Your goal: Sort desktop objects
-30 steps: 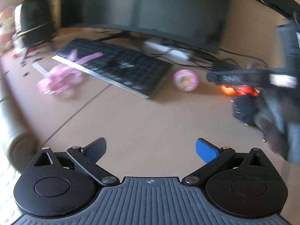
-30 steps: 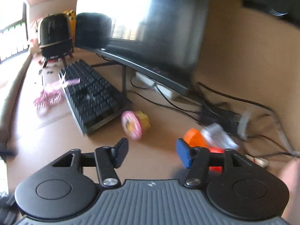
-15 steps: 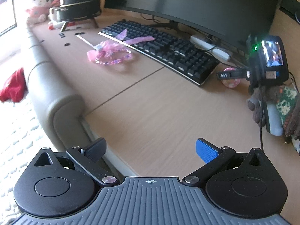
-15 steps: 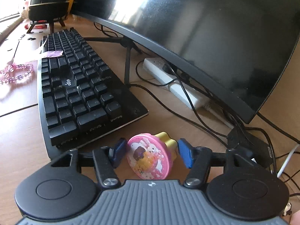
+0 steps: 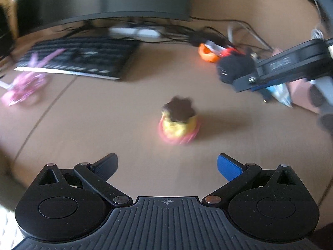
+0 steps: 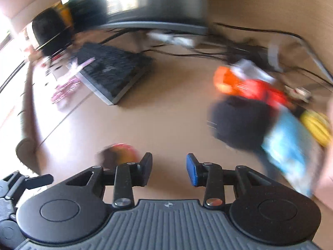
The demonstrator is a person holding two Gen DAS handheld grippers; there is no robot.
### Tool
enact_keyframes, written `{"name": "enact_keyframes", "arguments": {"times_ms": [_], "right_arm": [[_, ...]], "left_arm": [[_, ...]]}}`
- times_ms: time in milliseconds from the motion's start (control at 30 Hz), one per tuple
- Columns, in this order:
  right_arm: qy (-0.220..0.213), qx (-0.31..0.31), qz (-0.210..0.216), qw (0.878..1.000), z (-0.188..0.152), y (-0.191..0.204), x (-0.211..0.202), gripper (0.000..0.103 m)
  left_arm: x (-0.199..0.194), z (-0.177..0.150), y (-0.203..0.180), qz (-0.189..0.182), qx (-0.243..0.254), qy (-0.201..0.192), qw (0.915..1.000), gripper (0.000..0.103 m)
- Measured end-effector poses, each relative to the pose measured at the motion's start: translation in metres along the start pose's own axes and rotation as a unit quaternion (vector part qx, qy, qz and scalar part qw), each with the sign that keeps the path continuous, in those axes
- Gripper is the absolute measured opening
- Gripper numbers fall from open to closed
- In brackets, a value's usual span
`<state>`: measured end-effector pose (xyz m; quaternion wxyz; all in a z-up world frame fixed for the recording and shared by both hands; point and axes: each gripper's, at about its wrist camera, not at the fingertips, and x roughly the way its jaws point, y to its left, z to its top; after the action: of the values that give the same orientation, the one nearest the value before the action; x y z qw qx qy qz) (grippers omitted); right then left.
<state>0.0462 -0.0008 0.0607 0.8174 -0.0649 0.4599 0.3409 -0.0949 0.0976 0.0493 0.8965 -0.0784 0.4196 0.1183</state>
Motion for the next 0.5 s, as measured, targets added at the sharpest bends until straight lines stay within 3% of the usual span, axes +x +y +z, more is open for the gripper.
{"name": "enact_keyframes", "arguments": {"times_ms": [100,167,333,367,400,467,500], "right_arm": [[-0.028,0.037,-0.043,0.998,-0.015,-0.023,-0.027,0.036],[-0.053,0.034,-0.067,0.996,-0.025,-0.033,-0.047,0.043],[-0.109,0.017,-0.148,0.983,-0.056,-0.055,-0.094,0.075],[-0.113,0.023,-0.159,0.981,-0.060,-0.061,-0.100,0.076],[-0.114,0.031,-0.168,0.979,-0.066,-0.067,-0.104,0.076],[-0.112,0.047,-0.180,0.976,-0.074,-0.077,-0.111,0.076],[-0.111,0.054,-0.185,0.975,-0.078,-0.081,-0.112,0.077]], "left_arm": [[0.016,0.012,-0.009,-0.014,-0.001,-0.003,0.9999,0.103],[0.026,0.018,-0.013,-0.022,-0.007,-0.004,0.9997,0.103],[0.038,0.027,-0.028,-0.035,0.010,0.005,0.9993,0.103],[0.039,0.027,-0.032,-0.036,0.017,0.006,0.9992,0.096],[0.041,0.027,-0.035,-0.037,0.026,0.008,0.9989,0.080],[0.044,0.025,-0.042,-0.044,0.041,0.018,0.9980,0.066],[0.045,0.024,-0.044,-0.045,0.044,0.017,0.9978,0.064]]}}
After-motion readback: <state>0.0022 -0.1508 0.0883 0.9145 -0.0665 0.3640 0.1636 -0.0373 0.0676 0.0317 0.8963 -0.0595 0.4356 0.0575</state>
